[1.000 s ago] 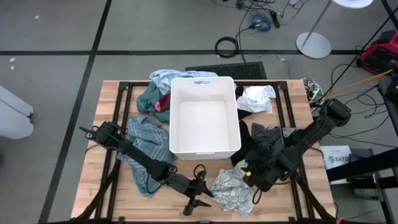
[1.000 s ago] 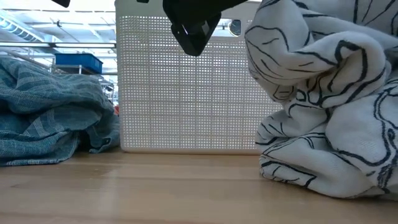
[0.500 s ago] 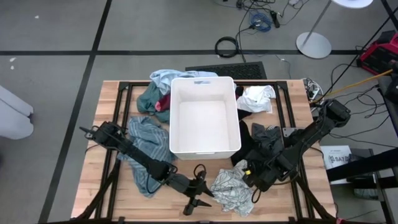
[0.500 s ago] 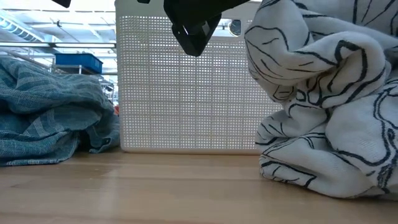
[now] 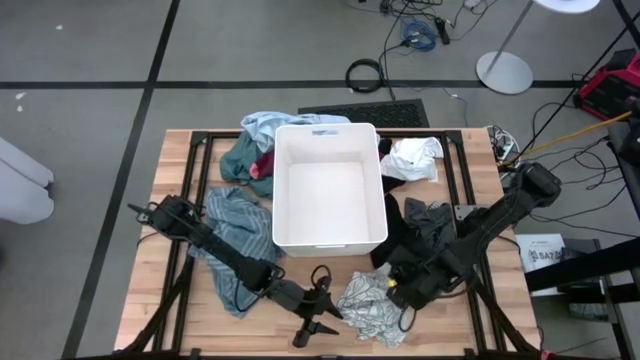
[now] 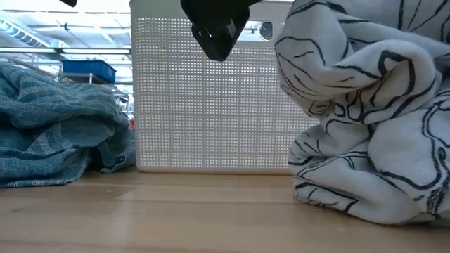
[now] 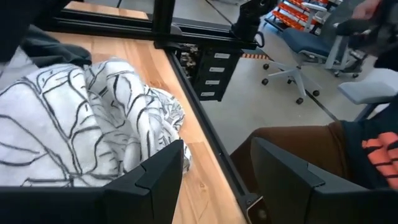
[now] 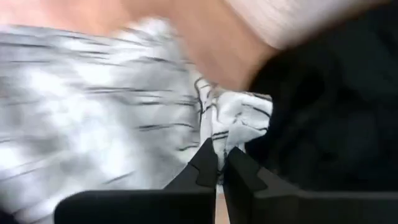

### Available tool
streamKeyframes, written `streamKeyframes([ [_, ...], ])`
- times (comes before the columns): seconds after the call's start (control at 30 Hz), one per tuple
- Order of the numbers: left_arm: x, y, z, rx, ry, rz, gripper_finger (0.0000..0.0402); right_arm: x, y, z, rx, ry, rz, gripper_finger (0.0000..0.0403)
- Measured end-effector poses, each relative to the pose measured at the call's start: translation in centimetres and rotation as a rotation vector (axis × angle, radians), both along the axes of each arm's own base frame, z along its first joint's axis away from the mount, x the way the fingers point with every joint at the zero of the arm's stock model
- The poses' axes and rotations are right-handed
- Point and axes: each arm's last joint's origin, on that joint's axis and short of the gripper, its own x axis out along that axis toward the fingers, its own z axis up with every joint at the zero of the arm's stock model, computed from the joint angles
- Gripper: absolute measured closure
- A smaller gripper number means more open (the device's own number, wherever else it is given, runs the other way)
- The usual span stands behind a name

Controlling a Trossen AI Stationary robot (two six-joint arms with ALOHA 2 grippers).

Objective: Sort clothes
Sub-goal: Put the white and black towel into the white laundry organizer

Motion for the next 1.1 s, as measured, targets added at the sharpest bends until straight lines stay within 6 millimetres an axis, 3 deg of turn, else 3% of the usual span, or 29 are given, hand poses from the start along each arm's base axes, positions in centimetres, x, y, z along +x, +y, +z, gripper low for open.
streamKeyframes([
  [0.13, -0.3, 0.0, 1.2, -0.017, -0.026, -0.042, 0.0204, 0.4, 1.2, 5.1, -0.027, -0.178, 0.107, 0.0401],
  [0.33, -1.7, -0.4, 4.7, 0.008, -0.15, -0.128, 0.0204, 0.5, 2.8, 13.9, -0.181, -0.496, 0.259, 0.0402],
  [0.47, -2.8, -0.8, 6.7, 0.033, -0.224, -0.116, 0.0204, 0.2, 2.9, 17.4, -0.263, -0.594, 0.312, 0.0402],
  [0.6, -3.5, -0.8, 7.8, 0.079, -0.259, 0.021, 0.0204, 0.2, 2.6, 18.5, -0.307, -0.618, 0.323, 0.0402],
  [0.8, -3.6, -1.0, 6.8, 0.13, -0.192, 0.125, 0.0204, 0.3, 2.1, 18.4, -0.352, -0.603, 0.285, 0.0403],
  [1.1, -4.2, -0.9, 2.1, 0.019, 0.263, 0.239, 0.0204, -0.7, 1.2, 17.3, -0.302, -0.476, 0.198, 0.0403],
])
